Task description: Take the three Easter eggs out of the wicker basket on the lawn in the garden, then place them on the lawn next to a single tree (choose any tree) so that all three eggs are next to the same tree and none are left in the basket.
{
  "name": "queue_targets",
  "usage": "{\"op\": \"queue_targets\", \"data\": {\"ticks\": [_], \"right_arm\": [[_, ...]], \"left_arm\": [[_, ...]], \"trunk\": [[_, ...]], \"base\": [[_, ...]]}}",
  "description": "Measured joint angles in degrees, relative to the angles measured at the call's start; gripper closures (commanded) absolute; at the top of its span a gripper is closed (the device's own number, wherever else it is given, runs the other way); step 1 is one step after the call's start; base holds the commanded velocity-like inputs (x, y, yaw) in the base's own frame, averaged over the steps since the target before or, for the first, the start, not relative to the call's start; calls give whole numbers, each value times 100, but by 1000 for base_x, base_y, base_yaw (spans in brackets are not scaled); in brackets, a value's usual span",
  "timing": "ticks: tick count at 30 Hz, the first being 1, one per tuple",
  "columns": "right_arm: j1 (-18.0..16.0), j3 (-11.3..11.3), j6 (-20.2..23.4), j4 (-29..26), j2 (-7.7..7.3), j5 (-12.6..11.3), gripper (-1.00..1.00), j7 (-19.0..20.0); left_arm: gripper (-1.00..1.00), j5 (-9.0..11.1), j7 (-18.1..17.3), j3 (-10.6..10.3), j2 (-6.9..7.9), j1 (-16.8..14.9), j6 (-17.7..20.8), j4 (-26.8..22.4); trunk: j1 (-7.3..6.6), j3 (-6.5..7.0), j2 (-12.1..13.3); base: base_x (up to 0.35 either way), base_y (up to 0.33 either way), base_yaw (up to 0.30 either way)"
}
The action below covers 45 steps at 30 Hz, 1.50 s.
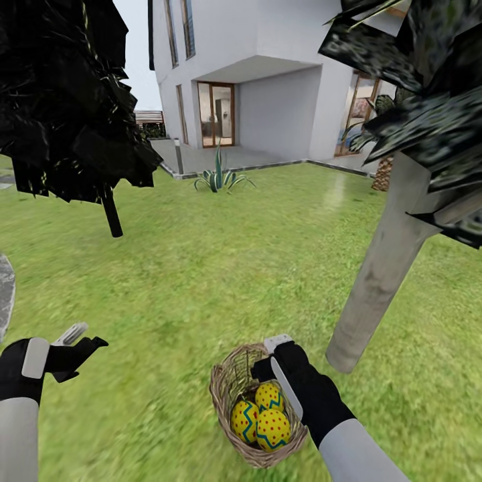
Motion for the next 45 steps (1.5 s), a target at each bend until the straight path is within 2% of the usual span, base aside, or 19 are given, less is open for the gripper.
{"op": "queue_targets", "data": {"ticks": [13, 16, 22, 25, 26, 29, 33, 41, 45], "right_arm": [[24, 28, -97, 34, -2, 4, -100, 16], [-12, 33, -125, 367, 8, 2, -100, 5], [-556, 31, -169, 1517, 37, 9, -100, 4], [-844, 28, -474, 1979, 37, 4, -100, -6], [-1045, 23, -613, 2259, 37, 10, -100, -6], [-1365, 21, -757, 2698, 37, 3, -100, -6], [-1491, 14, -840, 2886, 37, 1, -100, -6], [-1503, 13, -851, 2910, 37, 7, -100, 18], [-1503, 13, -834, 2908, 37, 7, -100, 184]], "left_arm": [[-100, -9, -7, 5, -1, -7, 15, -13], [-100, -5, -6, 7, 25, -9, 16, -38], [-100, -3, -8, 10, 22, -10, 14, -44], [-100, -7, -5, 10, 12, -13, 9, -45], [-100, -8, -3, 10, 10, -15, 8, -48], [-100, -9, 0, 8, 10, -18, 7, -46], [-100, -9, 0, 2, 20, -18, 7, -46], [-100, -9, 0, 10, 16, -20, 7, -29], [-100, -3, 1, 10, 16, -19, 7, -26]], "trunk": [[286, -233, -522], [352, -287, -642], [483, -395, -882], [549, -449, -1003], [571, -466, -1043], [637, -520, -1163], [725, -592, -1324], [901, -736, -1645], [989, -808, -1805]], "base": [[0, 0, 0], [0, 0, 0], [0, 0, 0], [0, 0, 0], [0, 0, 0], [0, 0, 0], [0, 0, 0], [0, 0, 0], [0, 0, 0]]}}
